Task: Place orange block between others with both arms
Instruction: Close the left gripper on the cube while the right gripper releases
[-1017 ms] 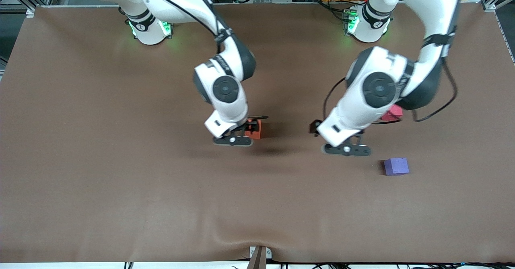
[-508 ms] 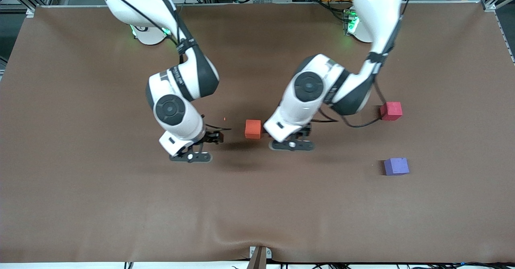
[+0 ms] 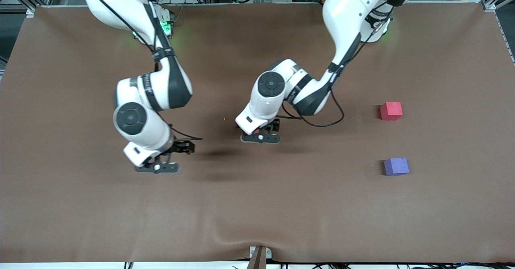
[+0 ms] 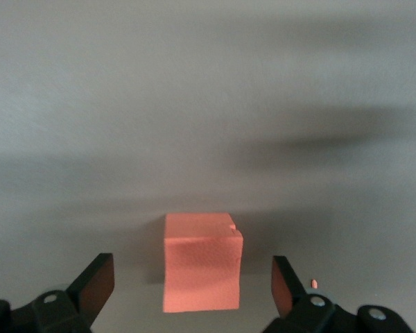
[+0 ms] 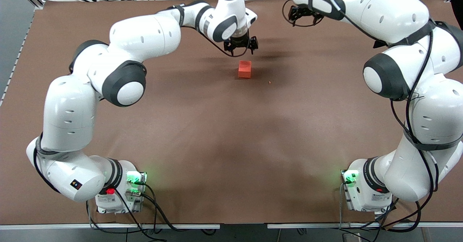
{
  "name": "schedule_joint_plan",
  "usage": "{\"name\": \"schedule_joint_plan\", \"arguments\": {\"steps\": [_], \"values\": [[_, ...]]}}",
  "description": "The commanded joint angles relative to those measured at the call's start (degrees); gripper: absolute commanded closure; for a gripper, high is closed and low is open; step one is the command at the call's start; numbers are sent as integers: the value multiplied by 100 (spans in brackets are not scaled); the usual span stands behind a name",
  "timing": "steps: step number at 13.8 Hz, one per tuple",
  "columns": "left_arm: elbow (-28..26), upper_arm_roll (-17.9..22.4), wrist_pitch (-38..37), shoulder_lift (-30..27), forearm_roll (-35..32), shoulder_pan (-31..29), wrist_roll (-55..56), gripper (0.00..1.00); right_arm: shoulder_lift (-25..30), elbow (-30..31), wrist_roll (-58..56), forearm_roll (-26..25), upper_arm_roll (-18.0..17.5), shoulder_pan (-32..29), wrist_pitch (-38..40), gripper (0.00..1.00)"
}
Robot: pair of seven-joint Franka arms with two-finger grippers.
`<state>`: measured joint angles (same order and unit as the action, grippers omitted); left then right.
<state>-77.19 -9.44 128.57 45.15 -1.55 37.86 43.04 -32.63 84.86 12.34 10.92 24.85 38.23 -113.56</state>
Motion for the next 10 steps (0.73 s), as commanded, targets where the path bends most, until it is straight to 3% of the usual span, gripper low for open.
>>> {"name": "schedule_joint_plan", "arguments": {"steps": [1,6,10], "values": [[152,74,11,134,23,98,108,0,415,277,-661,-64,301,-157,0,0],[82,74,11,257,23,300,485,0,1039,294,-733,-64,310,-754,290,0],[90,74,11,362,-3,292,425,0,1206,250,-733,-73,345,-1124,666,0]]}}
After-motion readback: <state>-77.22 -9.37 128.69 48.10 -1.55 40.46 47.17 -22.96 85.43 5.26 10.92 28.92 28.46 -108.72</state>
